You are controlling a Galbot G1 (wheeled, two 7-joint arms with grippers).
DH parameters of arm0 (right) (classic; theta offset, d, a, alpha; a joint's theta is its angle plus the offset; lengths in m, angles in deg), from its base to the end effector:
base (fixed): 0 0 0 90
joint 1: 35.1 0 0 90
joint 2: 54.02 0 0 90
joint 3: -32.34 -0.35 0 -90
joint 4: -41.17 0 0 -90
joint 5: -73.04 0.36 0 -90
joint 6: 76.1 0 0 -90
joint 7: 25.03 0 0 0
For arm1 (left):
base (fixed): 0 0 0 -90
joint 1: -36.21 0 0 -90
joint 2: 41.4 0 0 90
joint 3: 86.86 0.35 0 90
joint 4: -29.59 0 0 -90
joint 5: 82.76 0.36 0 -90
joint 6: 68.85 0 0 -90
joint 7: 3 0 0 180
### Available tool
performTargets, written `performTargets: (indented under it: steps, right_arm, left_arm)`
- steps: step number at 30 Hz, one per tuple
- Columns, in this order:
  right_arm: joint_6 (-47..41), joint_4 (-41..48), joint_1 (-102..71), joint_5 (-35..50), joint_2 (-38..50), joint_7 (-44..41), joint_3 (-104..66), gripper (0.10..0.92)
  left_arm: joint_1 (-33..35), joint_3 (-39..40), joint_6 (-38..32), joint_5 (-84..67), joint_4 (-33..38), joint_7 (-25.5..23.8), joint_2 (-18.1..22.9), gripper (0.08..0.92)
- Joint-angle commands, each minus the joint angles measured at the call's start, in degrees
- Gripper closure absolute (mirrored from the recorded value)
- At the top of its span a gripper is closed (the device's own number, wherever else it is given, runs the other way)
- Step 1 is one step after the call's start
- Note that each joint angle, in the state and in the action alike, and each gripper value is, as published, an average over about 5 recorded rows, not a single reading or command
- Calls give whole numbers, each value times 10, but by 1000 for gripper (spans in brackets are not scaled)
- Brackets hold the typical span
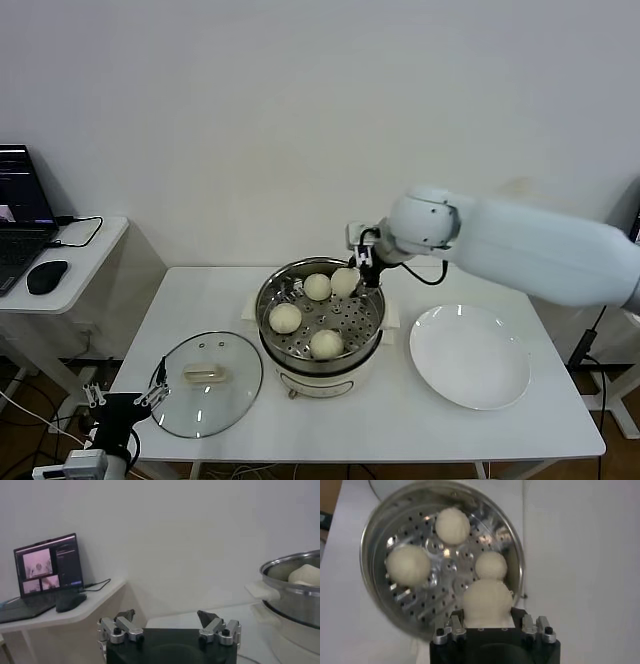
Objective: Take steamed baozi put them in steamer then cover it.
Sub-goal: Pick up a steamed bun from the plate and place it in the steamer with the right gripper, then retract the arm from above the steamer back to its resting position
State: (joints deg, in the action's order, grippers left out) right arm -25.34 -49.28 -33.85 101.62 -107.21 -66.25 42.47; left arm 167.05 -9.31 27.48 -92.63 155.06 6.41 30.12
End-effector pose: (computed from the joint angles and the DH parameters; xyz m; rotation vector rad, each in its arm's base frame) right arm 0.4916 0.0757 -0.0526 1.2843 -1.6652 1.4224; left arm 0.1422 0.1047 -0.2733 0.2256 -2.9625 -0.3407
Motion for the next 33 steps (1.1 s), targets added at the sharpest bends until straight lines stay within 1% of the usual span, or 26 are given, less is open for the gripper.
performTargets:
  steps: [1, 7, 13, 15, 18, 21, 25, 29, 31, 33]
  right_arm:
    - [-25, 44, -58, -1, -46, 36, 14, 431]
    - [-24, 60, -76, -26, -40, 36, 10, 431]
    - [-24, 65, -87, -32, -42, 39, 2, 431]
    - [-24, 67, -90, -36, -42, 40, -2, 419]
    - [-24, 66, -91, -40, -39, 40, -12, 360]
    - [-24, 56, -87, -41, -28, 38, -27, 283]
    - [-24, 16, -72, -32, 2, 32, -55, 214]
    - [-24, -55, -67, -15, 57, 40, -100, 203]
    - [-22, -89, -75, -5, 94, 64, -121, 203]
    - [-14, -123, -97, 17, 138, 113, -145, 203]
  left_arm:
    - [1, -2, 0, 0, -1, 0, -1, 177]
    - [-1, -2, 0, 0, -3, 0, -1, 177]
    - [-4, -1, 0, 0, -4, 0, 0, 177]
    - [-5, -1, 0, 0, -3, 0, 0, 177]
    - [-4, -2, 0, 0, -3, 0, 0, 177]
    - [-4, -4, 0, -1, -4, 0, 0, 177]
    - [-5, -5, 0, -1, -5, 0, -1, 177]
    - [-9, -3, 0, -2, -10, 0, -1, 177]
    - [-10, -2, 0, -2, -12, 0, -1, 177]
    - [-12, -1, -1, -2, -13, 0, -1, 177]
